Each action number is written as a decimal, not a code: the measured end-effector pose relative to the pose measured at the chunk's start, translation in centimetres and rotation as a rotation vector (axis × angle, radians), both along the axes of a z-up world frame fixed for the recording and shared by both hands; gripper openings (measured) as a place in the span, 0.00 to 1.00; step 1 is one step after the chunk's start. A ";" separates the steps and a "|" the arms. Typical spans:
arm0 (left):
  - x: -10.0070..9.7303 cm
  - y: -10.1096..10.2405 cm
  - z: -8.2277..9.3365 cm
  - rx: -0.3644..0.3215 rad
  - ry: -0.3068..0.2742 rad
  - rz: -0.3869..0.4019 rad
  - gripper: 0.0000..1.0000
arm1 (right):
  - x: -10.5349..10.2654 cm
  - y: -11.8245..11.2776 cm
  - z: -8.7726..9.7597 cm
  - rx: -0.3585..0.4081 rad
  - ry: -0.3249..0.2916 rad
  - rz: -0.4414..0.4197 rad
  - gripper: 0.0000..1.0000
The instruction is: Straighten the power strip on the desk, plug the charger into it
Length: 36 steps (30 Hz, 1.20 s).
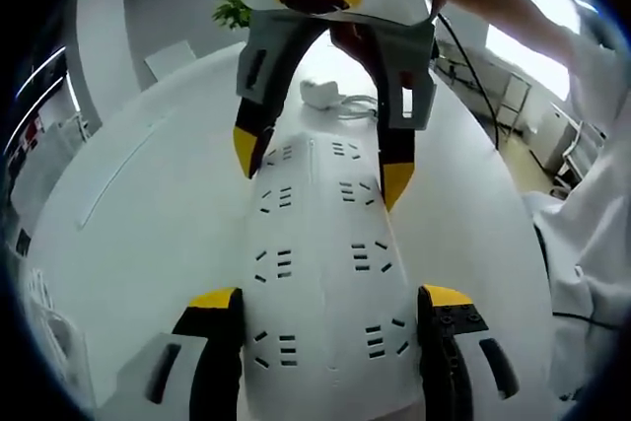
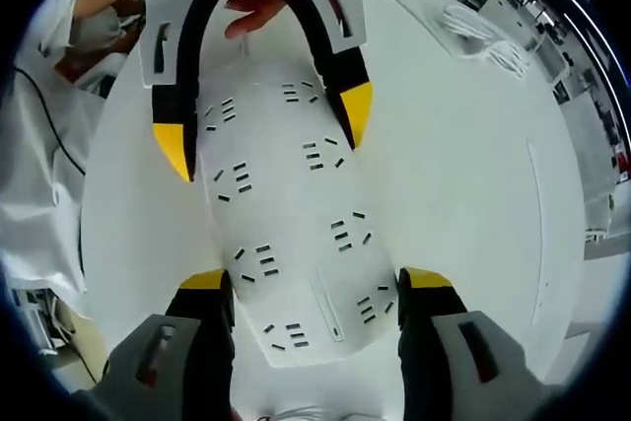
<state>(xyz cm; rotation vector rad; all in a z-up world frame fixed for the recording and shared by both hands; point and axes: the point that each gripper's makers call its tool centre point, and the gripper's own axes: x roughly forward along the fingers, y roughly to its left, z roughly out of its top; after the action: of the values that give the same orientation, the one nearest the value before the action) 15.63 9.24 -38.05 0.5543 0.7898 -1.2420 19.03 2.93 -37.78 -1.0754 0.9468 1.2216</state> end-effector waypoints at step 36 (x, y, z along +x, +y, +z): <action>-0.3 0.1 -0.2 0.057 0.005 -0.049 0.72 | -1.3 -0.1 -0.1 0.026 -0.006 -0.104 0.66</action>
<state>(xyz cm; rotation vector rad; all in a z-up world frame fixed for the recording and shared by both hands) 15.36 9.38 -38.25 0.6207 0.8217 -1.2696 17.70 2.84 -37.85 -0.9969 0.9673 1.1422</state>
